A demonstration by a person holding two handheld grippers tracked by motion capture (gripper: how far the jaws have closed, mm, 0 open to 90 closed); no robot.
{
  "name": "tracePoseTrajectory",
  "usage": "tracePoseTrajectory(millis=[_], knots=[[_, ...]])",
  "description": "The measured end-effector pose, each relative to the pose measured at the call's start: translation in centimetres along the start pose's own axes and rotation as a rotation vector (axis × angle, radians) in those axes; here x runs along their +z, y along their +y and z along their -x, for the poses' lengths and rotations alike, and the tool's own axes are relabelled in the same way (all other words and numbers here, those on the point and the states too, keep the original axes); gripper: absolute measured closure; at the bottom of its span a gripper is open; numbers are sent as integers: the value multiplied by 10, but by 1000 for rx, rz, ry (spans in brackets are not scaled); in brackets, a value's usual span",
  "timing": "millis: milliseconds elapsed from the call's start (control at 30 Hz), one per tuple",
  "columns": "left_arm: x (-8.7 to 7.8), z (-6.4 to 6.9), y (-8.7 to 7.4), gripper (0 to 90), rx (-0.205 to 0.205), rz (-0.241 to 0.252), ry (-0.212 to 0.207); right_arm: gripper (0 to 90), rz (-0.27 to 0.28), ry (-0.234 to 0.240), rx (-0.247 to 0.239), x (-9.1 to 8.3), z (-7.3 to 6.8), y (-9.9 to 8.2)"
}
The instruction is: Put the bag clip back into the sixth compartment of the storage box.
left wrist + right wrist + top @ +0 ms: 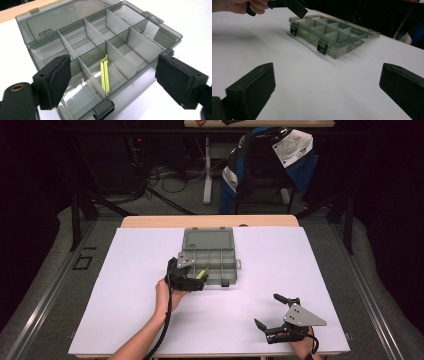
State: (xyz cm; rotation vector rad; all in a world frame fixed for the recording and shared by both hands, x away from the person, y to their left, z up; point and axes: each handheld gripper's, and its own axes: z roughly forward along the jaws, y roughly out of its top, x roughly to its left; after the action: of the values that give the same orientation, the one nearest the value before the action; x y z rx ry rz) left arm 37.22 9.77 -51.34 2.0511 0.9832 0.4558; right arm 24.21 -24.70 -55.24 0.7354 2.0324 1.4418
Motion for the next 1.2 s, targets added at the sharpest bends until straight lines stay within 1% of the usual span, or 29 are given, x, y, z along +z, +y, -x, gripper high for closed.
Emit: tracePoseTrajectory(millis=[33, 67, 167, 200, 267, 300, 333, 367, 400, 433, 467, 500, 567, 600, 633, 700, 767, 833, 867, 900, 1000, 1167, 1200], knots=[[0, 0, 0, 120, 0, 0, 0, 0, 0, 0, 0, 0, 0, 0], [-4, 1, -1, 119, 9, 3, 1, 0, 2, 0, 2, 0, 0, 0], [-8, 1, -2, 116, 12, 4, -1, 0, 1, 0, 2, 0, 0, 0], [-11, 1, -3, 114, 16, 4, -3, 0, 1, 2, -5, 0, 0, 1], [-17, 0, -6, 113, 20, 10, -2, 0, 6, 3, -4, 1, 0, 0], [-17, 0, -6, 113, 20, 10, -2, 0, 6, 3, -4, 1, 0, 0], [-23, 0, -9, 113, 26, 12, -2, 0, -2, 2, -1, 1, 0, 0], [-23, 0, -9, 113, 26, 12, -2, 0, -2, 2, -1, 1, 0, 0], [-28, 0, -11, 112, 33, 18, 2, 0, -2, 1, 0, 0, 0, 0], [-28, 0, -11, 112, 33, 18, 2, 0, 3, 0, 0, 0, 0, 0], [-34, -1, -15, 112, 35, 21, 0, 0, 1, 0, -5, 0, 0, 1], [-34, -1, -15, 112, 35, 21, 0, 0, 1, 0, -5, 0, 0, 1], [-40, -1, -18, 112, 37, 26, 3, 0, 2, 2, -3, 1, -1, 0], [-45, -1, -21, 111, 42, 32, 6, 0, 2, 3, -3, 2, -1, 0], [-45, -1, -21, 111, 42, 32, 6, 0, 2, 3, -3, 2, -1, 0], [-52, -2, -25, 110, 48, 39, 9, 0, -5, 2, -2, 2, -1, 0], [-59, -2, -30, 110, 50, 45, 26, 0, -6, 2, -2, 1, -1, 0], [-61, -2, -31, 110, 48, 49, 27, 0, -6, 2, 1, 1, -1, 0], [-65, -3, -35, 110, 55, 45, 32, 0, -3, 1, 2, 1, -1, 0], [-65, -3, -35, 110, 55, 45, 32, 0, -5, 2, 1, 1, -1, 0], [-73, -4, -42, 110, 65, 45, 42, 0, -4, 2, -1, 2, -1, 0], [-81, -6, -50, 110, 61, 52, 52, 0, -6, 0, 3, 2, -1, 0], [-85, -6, -54, 110, 61, 53, 58, 0, -6, 0, 2, 2, -1, 0]])
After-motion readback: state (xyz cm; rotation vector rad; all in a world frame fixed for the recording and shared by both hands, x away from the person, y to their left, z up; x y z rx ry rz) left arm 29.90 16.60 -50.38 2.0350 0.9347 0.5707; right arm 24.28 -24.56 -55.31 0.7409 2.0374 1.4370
